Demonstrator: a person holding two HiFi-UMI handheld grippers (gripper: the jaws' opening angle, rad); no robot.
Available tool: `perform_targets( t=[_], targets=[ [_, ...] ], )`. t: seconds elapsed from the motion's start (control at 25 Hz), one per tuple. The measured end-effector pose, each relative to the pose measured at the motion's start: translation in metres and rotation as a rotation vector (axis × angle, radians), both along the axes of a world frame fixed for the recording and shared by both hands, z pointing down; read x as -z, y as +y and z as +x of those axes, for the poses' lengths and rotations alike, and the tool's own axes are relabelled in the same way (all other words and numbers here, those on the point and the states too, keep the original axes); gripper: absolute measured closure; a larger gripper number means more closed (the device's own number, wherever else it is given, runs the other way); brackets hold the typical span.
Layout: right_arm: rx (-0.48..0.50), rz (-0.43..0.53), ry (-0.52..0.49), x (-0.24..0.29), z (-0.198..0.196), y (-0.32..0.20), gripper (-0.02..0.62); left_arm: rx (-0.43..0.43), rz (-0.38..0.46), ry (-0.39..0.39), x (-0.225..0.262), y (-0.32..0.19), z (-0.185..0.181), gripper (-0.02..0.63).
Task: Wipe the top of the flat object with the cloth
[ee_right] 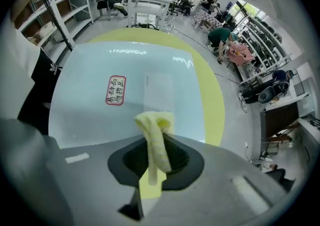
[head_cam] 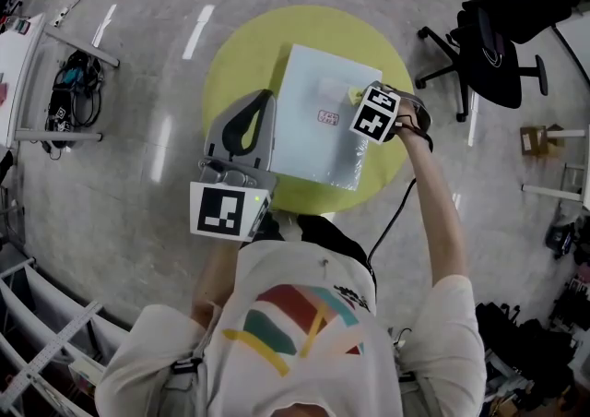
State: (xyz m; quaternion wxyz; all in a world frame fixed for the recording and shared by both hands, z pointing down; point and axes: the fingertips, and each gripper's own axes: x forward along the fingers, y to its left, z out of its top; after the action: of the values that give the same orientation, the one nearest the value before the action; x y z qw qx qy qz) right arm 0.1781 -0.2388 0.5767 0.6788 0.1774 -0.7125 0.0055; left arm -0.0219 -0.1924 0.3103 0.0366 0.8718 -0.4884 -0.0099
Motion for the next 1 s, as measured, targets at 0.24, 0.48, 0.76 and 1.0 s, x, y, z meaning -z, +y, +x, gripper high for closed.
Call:
perform_targets(
  t=[0.24,0.48,0.76,1.0],
  targets=[
    [-0.027,-0.055,-0.030,0.000,-0.008,0.031,0.568,0.008,0.051,0.025,0.014,-0.004,-0.004,0.591],
    [-0.042,-0.100,-0.059,0.000,-0.017,0.064,0.568,-0.029,0.046,0.002,0.011,0.001,0.000,0.591],
    [-0.085,-0.149,-0.118,0.003,-0.032,0.103,0.568,-0.055,0.021,-0.003,0.006,0.008,-0.002,0.591],
    [-0.074,-0.193,-0.122,0.004,-0.043,0.144,0.568,-0.064,0.036,0.006,0.012,0.012,-0.005,0.591]
  ],
)
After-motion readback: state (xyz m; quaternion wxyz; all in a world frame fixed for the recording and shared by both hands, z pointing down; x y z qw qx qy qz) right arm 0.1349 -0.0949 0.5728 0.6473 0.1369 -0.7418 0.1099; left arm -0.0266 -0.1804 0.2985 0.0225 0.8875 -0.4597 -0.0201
